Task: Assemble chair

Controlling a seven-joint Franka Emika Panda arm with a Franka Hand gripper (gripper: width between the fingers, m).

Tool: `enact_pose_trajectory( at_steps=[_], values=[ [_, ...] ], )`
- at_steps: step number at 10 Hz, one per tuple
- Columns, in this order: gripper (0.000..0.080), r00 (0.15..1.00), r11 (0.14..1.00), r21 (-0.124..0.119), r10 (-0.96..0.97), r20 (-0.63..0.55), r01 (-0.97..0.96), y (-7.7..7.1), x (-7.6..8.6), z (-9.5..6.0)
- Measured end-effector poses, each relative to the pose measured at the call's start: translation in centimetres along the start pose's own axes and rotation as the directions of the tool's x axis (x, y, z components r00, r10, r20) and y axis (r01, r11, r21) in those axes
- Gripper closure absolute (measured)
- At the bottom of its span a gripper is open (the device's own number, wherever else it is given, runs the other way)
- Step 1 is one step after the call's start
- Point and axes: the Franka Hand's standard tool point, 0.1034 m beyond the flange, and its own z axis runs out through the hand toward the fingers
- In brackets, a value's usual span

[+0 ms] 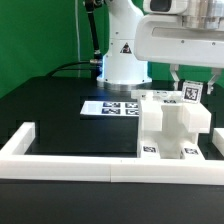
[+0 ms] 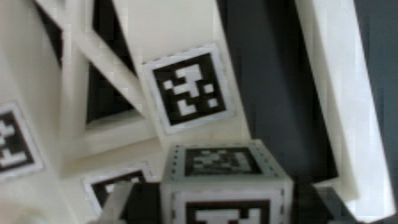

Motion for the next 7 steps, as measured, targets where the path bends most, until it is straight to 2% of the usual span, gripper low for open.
enact_pose_trajectory(
  at_steps=[2, 4, 5, 7],
  values=[
    [0.0512, 0.992, 0.992, 0.002, 0.122, -0.002, -0.122, -0.02, 0.01, 0.01],
    [0.0512, 0.962, 0.963, 0.022, 0.271, -0.026, -0.270, -0.05, 0.21, 0.00],
    [0.0512, 0.955, 0.956, 0.024, 0.294, -0.027, -0.293, -0.05, 0.21, 0.00],
    [0.0512, 0.906, 0.906, 0.030, 0.423, -0.024, -0.422, -0.10, 0.24, 0.02]
  ],
)
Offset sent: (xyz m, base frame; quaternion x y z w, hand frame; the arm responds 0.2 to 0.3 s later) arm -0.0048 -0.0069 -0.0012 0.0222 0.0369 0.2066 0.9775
